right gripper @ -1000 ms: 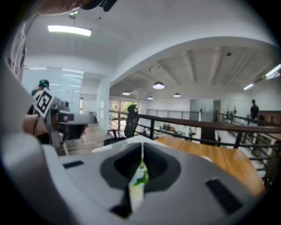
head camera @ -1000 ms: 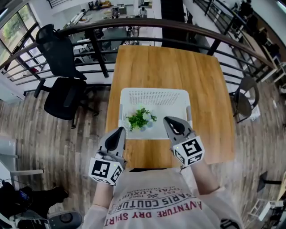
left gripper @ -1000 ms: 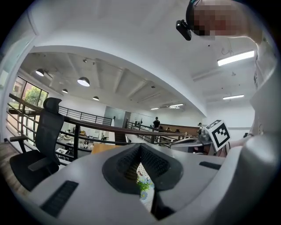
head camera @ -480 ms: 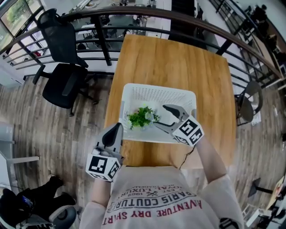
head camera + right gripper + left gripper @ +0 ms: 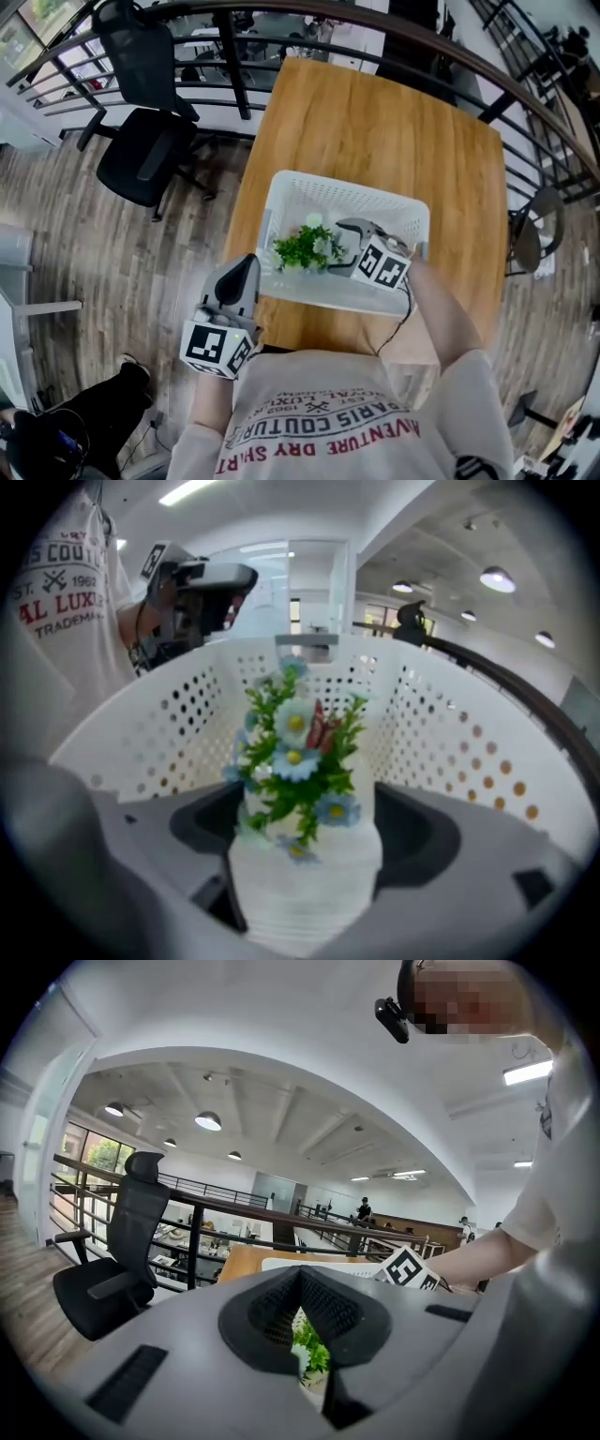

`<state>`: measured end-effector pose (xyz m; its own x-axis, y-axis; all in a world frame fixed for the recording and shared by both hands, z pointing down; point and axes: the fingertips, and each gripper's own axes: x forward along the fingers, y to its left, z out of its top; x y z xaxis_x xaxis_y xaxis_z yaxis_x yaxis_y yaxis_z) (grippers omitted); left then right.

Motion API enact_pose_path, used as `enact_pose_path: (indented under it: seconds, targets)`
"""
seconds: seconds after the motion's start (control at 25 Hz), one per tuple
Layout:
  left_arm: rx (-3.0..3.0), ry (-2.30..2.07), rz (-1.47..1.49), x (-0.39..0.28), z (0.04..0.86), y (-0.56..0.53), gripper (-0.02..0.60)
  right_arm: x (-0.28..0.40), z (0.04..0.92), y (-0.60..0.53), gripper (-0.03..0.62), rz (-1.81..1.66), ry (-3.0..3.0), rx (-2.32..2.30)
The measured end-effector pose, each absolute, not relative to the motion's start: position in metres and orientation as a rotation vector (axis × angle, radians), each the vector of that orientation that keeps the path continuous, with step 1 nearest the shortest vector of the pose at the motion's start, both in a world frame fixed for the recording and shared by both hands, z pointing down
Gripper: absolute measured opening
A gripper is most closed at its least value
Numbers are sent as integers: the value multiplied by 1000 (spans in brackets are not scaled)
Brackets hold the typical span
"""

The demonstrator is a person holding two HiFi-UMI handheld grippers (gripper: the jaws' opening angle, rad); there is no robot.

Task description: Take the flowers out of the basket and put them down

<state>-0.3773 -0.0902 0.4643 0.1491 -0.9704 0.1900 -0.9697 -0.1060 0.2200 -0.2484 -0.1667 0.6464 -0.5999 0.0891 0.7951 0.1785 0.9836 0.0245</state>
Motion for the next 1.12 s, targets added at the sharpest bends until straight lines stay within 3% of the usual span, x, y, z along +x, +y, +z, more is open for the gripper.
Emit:
enact_pose_path:
  seconds: [1.12]
  targets:
    - [1992, -1903, 53, -401, 494, -97, 21, -299, 712, -164, 425, -292, -2033, -461]
